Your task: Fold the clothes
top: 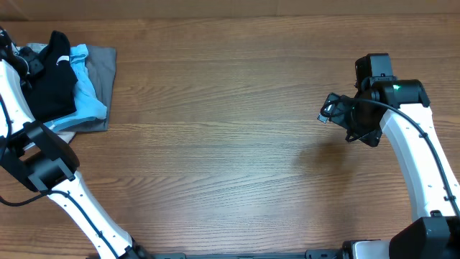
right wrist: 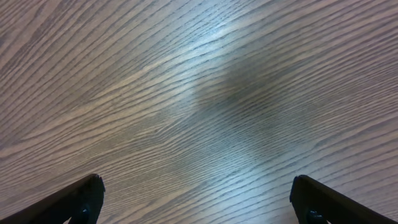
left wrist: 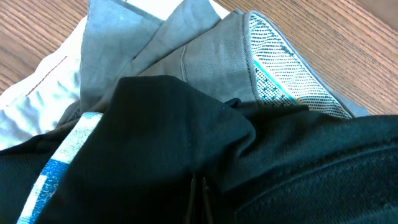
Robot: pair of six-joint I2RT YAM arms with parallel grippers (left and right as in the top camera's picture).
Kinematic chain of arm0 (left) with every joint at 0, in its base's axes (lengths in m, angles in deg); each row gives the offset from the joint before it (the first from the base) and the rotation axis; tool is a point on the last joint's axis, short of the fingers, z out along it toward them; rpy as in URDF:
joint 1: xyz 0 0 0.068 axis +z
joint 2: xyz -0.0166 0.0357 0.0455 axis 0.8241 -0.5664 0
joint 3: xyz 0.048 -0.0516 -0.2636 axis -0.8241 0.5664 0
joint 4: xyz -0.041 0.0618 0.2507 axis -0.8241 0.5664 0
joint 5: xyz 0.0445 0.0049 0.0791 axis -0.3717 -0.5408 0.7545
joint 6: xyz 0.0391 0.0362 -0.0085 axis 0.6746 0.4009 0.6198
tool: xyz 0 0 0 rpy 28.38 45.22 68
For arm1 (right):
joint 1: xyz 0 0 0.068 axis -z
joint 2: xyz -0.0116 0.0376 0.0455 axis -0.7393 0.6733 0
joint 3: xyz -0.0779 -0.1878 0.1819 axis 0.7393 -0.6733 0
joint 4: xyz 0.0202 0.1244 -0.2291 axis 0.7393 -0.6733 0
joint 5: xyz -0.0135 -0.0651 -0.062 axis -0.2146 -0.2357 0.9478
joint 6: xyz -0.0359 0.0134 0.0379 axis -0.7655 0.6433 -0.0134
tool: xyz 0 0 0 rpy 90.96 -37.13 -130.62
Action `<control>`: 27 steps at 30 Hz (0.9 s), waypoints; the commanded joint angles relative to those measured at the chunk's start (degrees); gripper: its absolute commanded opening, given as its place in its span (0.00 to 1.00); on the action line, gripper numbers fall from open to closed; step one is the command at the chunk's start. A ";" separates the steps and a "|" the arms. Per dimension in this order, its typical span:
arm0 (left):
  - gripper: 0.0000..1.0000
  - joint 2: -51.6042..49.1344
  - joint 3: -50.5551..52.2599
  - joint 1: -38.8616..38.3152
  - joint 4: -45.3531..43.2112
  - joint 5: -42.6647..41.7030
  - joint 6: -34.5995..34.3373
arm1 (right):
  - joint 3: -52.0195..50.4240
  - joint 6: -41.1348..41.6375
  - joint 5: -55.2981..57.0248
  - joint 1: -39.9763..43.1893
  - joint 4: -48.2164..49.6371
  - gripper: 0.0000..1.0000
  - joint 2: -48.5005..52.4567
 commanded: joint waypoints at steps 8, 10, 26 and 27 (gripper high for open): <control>0.09 6.97 0.35 0.22 1.27 -0.55 -2.47 | -0.13 -0.31 -0.13 0.11 0.85 1.00 -0.04; 0.08 10.49 0.35 0.22 1.27 -2.34 -2.49 | -0.13 -0.31 -0.13 0.11 0.87 1.00 -0.04; 0.04 15.43 0.46 -0.76 18.14 -10.86 -1.97 | -0.13 -0.31 -0.15 0.11 3.04 1.00 -0.04; 0.04 14.49 0.48 -0.96 18.67 -10.88 -1.95 | -0.13 -0.31 -0.13 0.11 3.23 1.00 -0.04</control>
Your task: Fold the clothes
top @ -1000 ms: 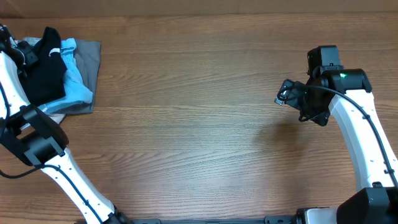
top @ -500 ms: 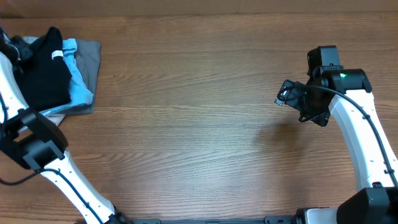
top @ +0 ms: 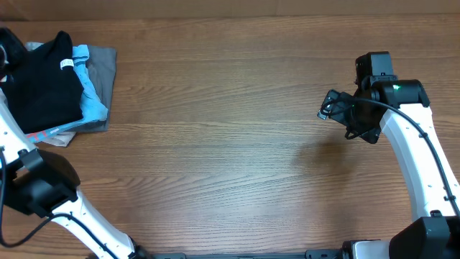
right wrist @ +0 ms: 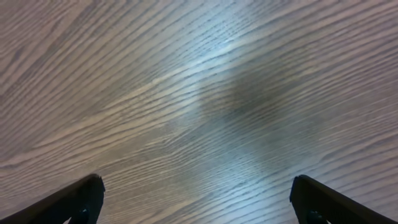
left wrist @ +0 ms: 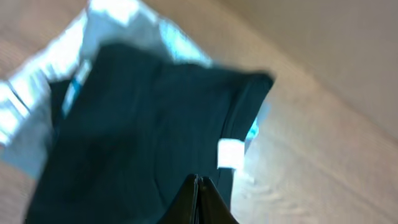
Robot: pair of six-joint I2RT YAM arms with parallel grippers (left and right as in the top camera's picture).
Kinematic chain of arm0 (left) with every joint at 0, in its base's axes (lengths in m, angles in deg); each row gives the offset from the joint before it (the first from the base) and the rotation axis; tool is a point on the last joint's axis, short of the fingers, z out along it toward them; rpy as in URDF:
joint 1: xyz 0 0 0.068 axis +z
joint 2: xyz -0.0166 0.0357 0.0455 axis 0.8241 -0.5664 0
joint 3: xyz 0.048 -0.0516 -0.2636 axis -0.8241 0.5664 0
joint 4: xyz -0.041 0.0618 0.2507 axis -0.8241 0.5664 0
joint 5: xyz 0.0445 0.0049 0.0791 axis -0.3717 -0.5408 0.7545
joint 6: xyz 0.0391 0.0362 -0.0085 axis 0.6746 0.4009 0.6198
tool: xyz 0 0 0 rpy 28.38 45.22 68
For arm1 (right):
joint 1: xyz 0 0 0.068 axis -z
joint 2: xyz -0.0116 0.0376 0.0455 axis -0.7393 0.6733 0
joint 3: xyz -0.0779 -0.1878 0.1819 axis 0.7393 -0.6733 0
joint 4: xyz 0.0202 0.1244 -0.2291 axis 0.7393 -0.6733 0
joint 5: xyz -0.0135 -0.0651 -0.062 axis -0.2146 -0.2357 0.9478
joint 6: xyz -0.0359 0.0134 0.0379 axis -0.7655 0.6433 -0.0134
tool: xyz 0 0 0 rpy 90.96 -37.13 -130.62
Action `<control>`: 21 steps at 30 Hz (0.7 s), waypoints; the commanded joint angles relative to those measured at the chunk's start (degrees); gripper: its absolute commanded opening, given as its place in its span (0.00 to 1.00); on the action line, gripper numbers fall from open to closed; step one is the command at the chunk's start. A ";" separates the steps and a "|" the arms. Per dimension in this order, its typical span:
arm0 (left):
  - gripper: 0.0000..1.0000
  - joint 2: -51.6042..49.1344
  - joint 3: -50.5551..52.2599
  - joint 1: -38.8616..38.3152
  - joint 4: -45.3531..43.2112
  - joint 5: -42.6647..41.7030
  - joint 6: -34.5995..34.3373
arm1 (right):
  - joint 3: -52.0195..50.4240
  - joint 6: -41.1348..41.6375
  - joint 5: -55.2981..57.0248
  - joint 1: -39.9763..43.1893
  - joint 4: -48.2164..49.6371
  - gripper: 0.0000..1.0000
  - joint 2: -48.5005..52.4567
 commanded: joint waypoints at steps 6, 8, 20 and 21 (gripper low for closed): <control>0.04 -10.91 0.50 -2.45 1.75 -1.51 1.68 | -0.09 -0.31 -0.15 0.11 1.16 1.00 -0.04; 0.06 -13.29 0.50 -2.91 1.57 -1.27 1.70 | -0.09 -0.31 -0.15 0.11 1.07 1.00 -0.04; 0.10 -8.55 -3.13 -2.16 1.46 -0.98 2.56 | -0.09 -0.33 -0.13 0.11 0.81 1.00 -0.04; 0.11 -6.86 -3.82 -1.97 1.64 -0.87 2.56 | -0.09 -0.33 -0.13 0.11 0.87 1.00 -0.04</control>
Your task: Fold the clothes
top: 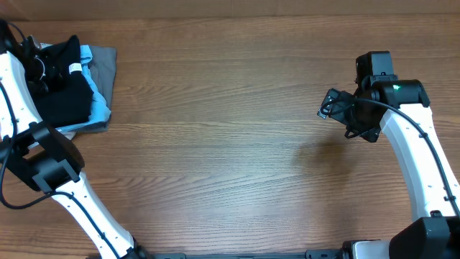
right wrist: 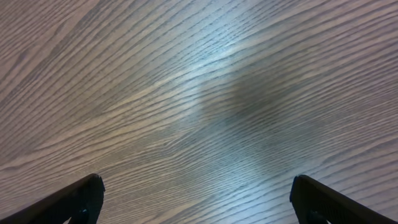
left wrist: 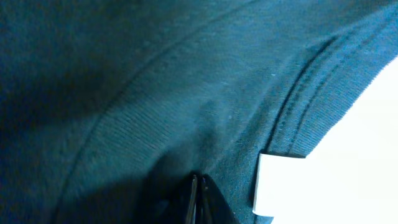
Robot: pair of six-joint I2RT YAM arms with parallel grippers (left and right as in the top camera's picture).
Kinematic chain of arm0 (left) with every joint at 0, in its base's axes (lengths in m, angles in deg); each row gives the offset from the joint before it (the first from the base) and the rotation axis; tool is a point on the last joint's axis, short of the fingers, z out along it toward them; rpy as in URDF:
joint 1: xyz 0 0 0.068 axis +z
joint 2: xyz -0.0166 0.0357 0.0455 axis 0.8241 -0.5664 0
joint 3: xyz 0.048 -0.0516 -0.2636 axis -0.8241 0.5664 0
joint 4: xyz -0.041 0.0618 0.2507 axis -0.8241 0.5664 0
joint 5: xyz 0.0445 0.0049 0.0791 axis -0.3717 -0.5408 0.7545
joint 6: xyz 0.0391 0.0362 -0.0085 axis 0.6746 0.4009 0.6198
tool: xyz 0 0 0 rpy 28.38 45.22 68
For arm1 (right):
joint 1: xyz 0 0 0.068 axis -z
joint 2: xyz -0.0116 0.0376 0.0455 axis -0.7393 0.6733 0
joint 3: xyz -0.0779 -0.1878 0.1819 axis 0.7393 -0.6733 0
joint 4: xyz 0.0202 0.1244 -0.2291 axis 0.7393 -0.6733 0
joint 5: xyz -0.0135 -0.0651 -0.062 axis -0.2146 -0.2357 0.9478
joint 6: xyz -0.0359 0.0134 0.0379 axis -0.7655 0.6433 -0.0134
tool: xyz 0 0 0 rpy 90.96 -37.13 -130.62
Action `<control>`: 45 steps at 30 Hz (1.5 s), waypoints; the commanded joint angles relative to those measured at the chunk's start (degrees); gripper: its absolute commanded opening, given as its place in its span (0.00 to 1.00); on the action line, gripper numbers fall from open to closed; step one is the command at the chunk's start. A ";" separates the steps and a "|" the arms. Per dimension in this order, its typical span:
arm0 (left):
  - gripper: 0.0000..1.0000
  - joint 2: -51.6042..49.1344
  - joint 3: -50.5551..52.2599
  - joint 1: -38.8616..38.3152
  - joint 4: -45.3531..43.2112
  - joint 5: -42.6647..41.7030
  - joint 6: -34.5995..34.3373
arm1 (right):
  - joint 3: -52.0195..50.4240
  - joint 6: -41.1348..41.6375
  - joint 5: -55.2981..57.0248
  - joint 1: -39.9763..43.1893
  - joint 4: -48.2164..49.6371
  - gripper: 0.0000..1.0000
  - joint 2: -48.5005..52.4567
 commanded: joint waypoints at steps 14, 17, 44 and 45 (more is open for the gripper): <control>0.97 29.66 -4.63 1.40 4.22 -0.20 2.84 | 0.22 -0.33 -1.44 0.11 1.53 1.00 -0.07; 1.00 34.71 -4.63 1.40 8.50 -4.26 3.32 | 1.44 -0.35 -3.23 0.09 1.46 1.00 -0.57; 1.00 86.88 24.30 1.38 18.03 -16.59 6.67 | -16.44 0.33 -0.55 -6.12 16.65 1.00 -29.42; 1.00 92.13 32.22 1.36 13.57 -16.94 6.43 | -16.44 0.33 -0.02 -6.12 19.37 1.00 -29.40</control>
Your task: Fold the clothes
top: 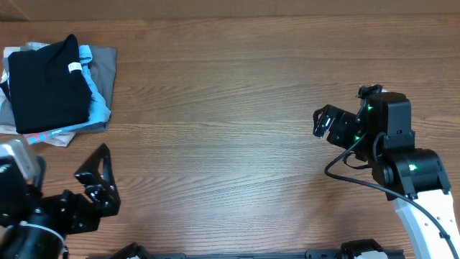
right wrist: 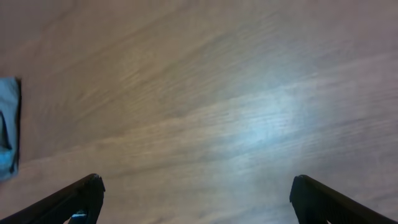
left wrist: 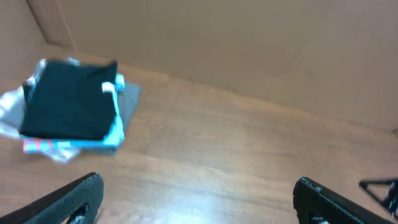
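A folded black shirt (top: 47, 85) with a white neck tag lies flat on top of a stack at the table's far left corner, over a light blue garment (top: 97, 97), a grey one (top: 108, 68) and a white one. The left wrist view shows the same black shirt (left wrist: 71, 99) far off. My left gripper (top: 100, 180) is open near the front left edge, well away from the stack, and its fingers (left wrist: 74, 199) hold nothing. My right gripper (top: 325, 124) is open over bare wood at the right. A sliver of the blue cloth (right wrist: 7, 124) shows at the left edge of its view.
The wooden table (top: 230, 144) stretches between the two arms. A brown cardboard wall (left wrist: 249, 43) stands behind the table's far edge. The stack sits close to the table's left and far edges.
My left gripper was shut on the black shirt at the stack; now it is open near the front left edge and the shirt lies flat on the stack. The right arm has shifted nearer the front.
My left gripper was first shut on the black shirt, bunched on the stack. Then the shirt lay spread over the stack with the gripper still on it, then held near the neck tag. Now it is let go. The right gripper stayed open throughout.
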Robot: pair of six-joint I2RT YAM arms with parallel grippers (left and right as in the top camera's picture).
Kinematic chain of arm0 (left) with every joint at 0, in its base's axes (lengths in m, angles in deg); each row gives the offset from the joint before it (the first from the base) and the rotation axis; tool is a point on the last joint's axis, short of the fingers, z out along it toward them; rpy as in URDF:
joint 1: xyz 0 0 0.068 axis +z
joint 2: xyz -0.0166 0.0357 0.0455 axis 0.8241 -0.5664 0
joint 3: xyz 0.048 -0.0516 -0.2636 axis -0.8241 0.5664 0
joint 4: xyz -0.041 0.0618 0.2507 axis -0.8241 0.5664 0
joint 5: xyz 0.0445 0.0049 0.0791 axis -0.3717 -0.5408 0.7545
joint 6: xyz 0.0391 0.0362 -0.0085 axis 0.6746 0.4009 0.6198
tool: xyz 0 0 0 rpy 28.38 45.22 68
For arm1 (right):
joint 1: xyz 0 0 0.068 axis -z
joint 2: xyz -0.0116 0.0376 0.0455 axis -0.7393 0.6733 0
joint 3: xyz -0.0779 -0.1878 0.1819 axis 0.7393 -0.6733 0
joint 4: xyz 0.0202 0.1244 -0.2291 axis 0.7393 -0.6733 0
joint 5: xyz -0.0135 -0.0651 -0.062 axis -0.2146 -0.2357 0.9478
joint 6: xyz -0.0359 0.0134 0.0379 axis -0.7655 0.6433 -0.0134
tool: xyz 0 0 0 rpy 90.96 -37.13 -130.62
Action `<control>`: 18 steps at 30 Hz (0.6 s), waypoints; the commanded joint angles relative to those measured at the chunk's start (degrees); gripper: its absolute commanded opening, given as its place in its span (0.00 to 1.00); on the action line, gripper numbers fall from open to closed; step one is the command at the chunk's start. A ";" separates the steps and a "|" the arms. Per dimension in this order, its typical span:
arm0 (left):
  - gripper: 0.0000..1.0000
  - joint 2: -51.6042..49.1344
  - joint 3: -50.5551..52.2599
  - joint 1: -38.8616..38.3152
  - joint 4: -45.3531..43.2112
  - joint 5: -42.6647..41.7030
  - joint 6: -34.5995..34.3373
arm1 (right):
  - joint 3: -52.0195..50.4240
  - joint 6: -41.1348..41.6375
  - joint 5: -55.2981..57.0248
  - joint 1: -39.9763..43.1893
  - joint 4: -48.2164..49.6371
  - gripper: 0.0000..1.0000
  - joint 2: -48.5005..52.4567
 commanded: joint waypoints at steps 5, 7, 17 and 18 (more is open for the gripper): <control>1.00 20.02 28.50 0.00 -15.17 -4.00 0.55 | -0.31 1.22 2.60 -0.15 8.15 1.00 -1.46; 1.00 23.93 35.63 0.00 -18.27 -4.00 -0.59 | -0.31 1.20 2.64 -0.15 8.07 1.00 -1.46; 1.00 24.30 53.00 0.00 -21.14 -1.95 -0.66 | -0.33 1.20 2.64 -0.15 7.91 1.00 -1.36; 1.00 24.20 54.25 0.00 -21.88 -1.92 -0.66 | -0.33 1.22 2.62 -0.15 7.91 1.00 -1.31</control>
